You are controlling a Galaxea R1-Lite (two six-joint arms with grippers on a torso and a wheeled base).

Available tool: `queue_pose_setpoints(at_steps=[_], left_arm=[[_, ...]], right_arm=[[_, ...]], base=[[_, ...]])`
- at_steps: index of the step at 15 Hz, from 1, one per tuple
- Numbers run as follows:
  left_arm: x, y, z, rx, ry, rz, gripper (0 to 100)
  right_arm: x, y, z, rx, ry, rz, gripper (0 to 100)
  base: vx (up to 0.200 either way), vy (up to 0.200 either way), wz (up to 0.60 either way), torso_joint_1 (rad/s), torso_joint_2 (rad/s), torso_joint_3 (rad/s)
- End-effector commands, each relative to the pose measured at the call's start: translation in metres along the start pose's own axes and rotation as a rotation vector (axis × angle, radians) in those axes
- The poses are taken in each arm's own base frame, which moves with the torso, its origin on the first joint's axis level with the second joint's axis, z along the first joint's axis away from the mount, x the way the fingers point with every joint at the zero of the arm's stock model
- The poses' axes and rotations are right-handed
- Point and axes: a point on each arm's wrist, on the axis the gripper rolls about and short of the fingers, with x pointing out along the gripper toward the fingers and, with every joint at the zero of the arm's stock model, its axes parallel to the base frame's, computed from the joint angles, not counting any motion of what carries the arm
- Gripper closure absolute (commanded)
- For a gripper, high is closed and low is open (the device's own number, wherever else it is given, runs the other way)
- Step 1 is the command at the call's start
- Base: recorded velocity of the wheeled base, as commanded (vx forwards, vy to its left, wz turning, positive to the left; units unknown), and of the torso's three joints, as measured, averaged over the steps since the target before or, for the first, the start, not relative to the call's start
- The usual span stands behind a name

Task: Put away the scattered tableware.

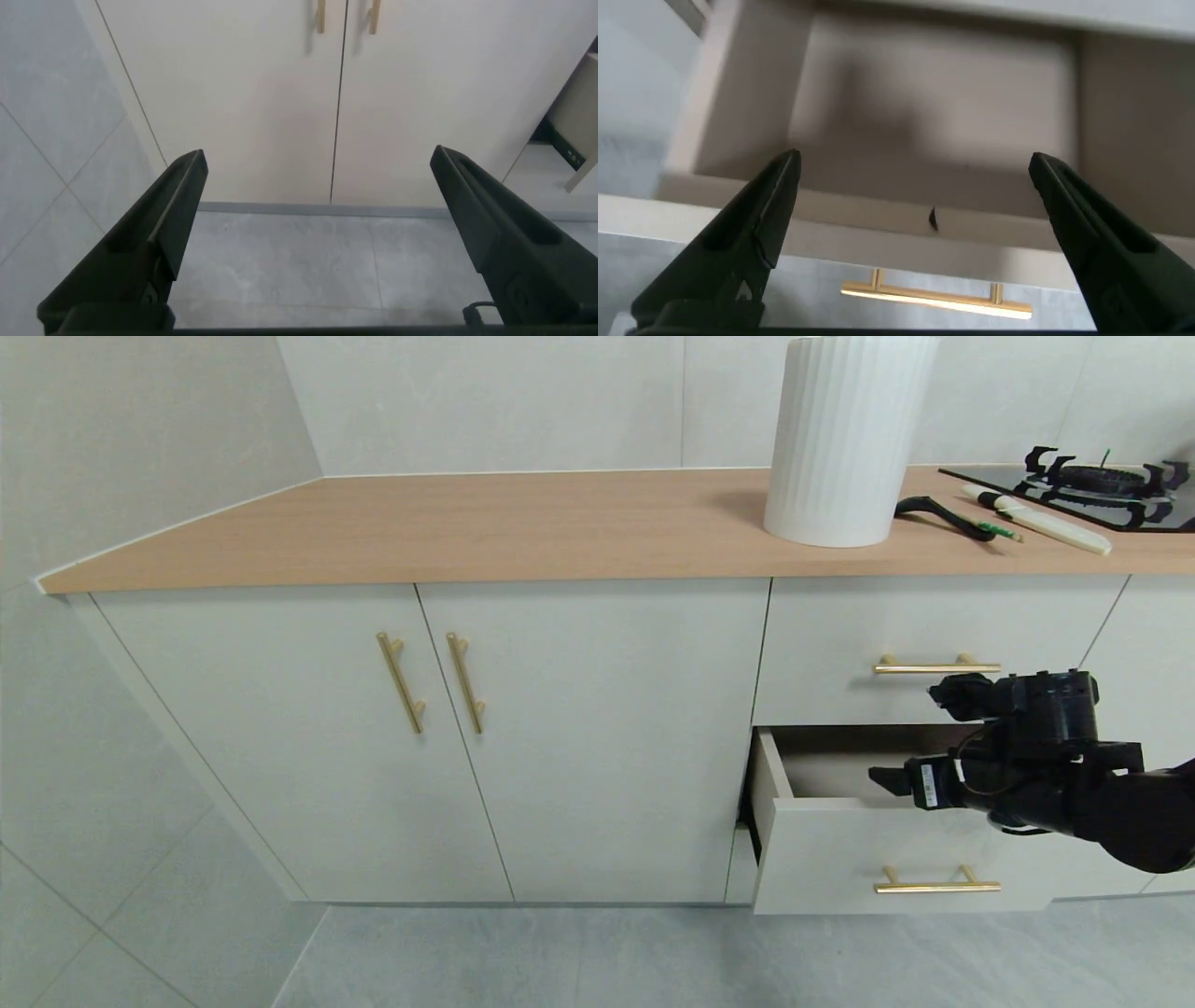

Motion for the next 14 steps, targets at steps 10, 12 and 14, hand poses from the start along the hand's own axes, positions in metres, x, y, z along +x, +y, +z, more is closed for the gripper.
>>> queue_pose_setpoints(at_steps=[10, 12, 14], left_arm=[[0.000, 0.000, 0.000, 0.000, 0.002, 0.000, 0], [0.000, 0.000, 0.000, 0.000, 0.002, 0.000, 0], [0.000, 0.000, 0.000, 0.000, 0.002, 0.000, 0]], right_arm=[[-0.001, -0.002, -0.010, -0.010, 0.147, -0.002, 0], [-0.004, -0.002, -0.011, -0.015, 0.173, 0.001, 0], [-0.006, -0.001, -0.012, -0.019, 0.201, 0.004, 0]], base=[[0.000, 0.000, 0.00, 0.000, 0.00, 0.000], [0.000, 0.000, 0.00, 0.000, 0.00, 0.000], [0.000, 0.000, 0.00, 0.000, 0.00, 0.000]])
